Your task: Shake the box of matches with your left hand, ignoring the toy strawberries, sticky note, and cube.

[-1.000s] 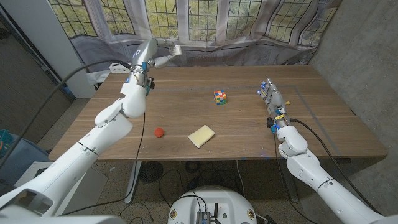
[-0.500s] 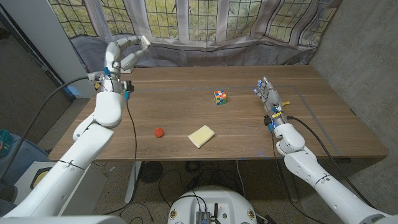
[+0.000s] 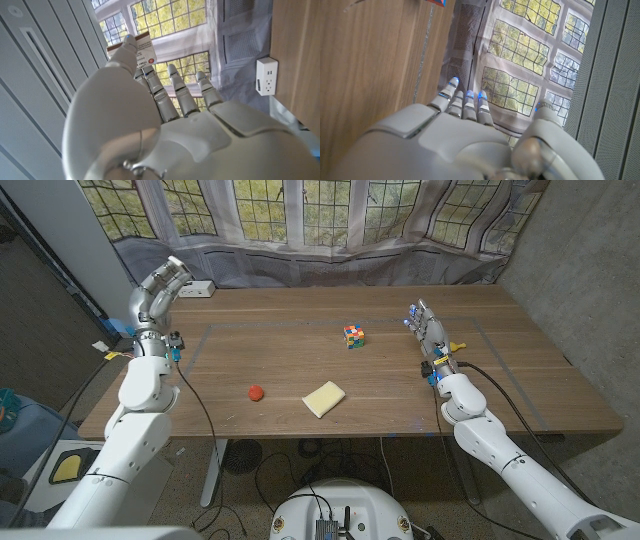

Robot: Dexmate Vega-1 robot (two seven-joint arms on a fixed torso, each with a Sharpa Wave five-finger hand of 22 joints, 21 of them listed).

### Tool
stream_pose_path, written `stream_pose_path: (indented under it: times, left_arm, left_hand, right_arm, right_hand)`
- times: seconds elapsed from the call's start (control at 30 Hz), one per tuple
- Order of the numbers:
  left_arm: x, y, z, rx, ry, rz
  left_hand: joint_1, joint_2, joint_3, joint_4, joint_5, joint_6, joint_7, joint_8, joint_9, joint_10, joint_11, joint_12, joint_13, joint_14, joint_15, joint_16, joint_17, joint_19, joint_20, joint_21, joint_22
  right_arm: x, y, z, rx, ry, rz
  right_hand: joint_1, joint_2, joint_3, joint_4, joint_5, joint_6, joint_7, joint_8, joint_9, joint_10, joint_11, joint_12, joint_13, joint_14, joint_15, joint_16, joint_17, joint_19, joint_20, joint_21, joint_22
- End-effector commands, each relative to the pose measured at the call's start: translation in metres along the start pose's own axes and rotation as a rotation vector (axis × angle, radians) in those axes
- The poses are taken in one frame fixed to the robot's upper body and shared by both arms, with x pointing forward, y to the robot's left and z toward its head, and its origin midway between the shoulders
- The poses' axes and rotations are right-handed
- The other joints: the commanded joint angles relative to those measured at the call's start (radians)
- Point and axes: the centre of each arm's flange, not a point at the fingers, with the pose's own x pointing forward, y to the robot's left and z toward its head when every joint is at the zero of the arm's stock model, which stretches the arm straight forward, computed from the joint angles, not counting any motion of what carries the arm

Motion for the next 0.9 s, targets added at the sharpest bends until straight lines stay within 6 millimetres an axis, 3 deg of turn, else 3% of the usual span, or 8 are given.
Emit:
stream_pose_path:
  times: [0.03,0.13,0.33,0.63,0.9]
  left_arm:
    - [-0.044,0.059,-0.052,-0.261,0.094,0.262]
    - [-0.045,0.058,-0.054,-0.259,0.085,0.270]
    - [-0.029,0.031,-0.019,-0.055,-0.041,0.223]
    - [0.002,-0.044,0.016,0.150,-0.228,0.048]
    - [0.025,-0.115,0.025,0.291,-0.322,-0.132]
  left_hand:
    - [-0.002,0.023,0.007,0.008,0.007,0.034,-0.024,-0.003,0.005,0.015,-0.013,0.002,0.005,0.010,-0.020,0.001,-0.001,0.015,-0.001,0.004,0.004]
    - [-0.002,0.022,0.008,0.006,0.007,0.034,-0.025,-0.003,0.005,0.015,-0.015,0.001,0.006,0.008,-0.023,-0.002,-0.002,0.017,-0.001,0.005,0.004]
    - [-0.005,0.020,0.008,0.007,0.007,0.030,-0.028,-0.004,0.005,0.009,-0.015,-0.002,0.006,0.007,-0.023,-0.004,-0.003,0.021,-0.001,0.005,0.004]
    - [-0.007,0.007,0.001,0.002,0.007,0.033,-0.046,-0.004,0.006,0.012,-0.019,-0.003,0.007,-0.007,-0.035,-0.009,-0.003,0.009,0.001,-0.002,0.004]
    - [-0.008,0.001,-0.003,0.000,0.006,0.039,-0.059,-0.002,0.005,0.013,-0.020,-0.005,0.006,-0.012,-0.039,-0.009,-0.002,-0.001,0.001,-0.007,0.003]
  right_arm:
    - [0.002,0.000,0.005,-0.001,-0.016,0.004]
    - [0.002,0.000,0.004,-0.003,-0.015,0.008]
    - [0.000,0.000,0.002,0.006,-0.013,-0.002]
    - [-0.011,-0.006,0.003,0.003,-0.016,-0.031]
    - [-0.021,-0.011,0.006,-0.009,-0.020,-0.052]
  right_hand:
    - [0.004,0.003,-0.006,0.001,-0.003,0.004,0.003,0.000,0.005,0.012,0.002,0.001,0.004,0.007,0.001,0.000,0.006,0.011,-0.003,0.008,0.003]
    - [0.005,0.004,-0.005,0.000,-0.003,0.004,0.003,0.000,0.005,0.013,0.002,0.001,0.004,0.007,-0.001,0.000,0.005,0.012,-0.004,0.008,0.003]
    - [0.006,0.004,-0.005,0.000,-0.003,0.004,0.004,0.000,0.005,0.014,0.002,0.001,0.004,0.008,-0.001,0.000,0.005,0.012,-0.004,0.007,0.003]
    - [0.006,0.004,-0.006,0.000,-0.003,0.004,0.004,0.000,0.005,0.014,0.002,0.001,0.004,0.009,-0.001,0.000,0.005,0.012,-0.004,0.007,0.003]
    - [0.006,0.004,-0.006,0.000,-0.003,0.005,0.004,0.000,0.005,0.015,0.002,0.001,0.004,0.009,-0.001,0.000,0.005,0.013,-0.004,0.006,0.003]
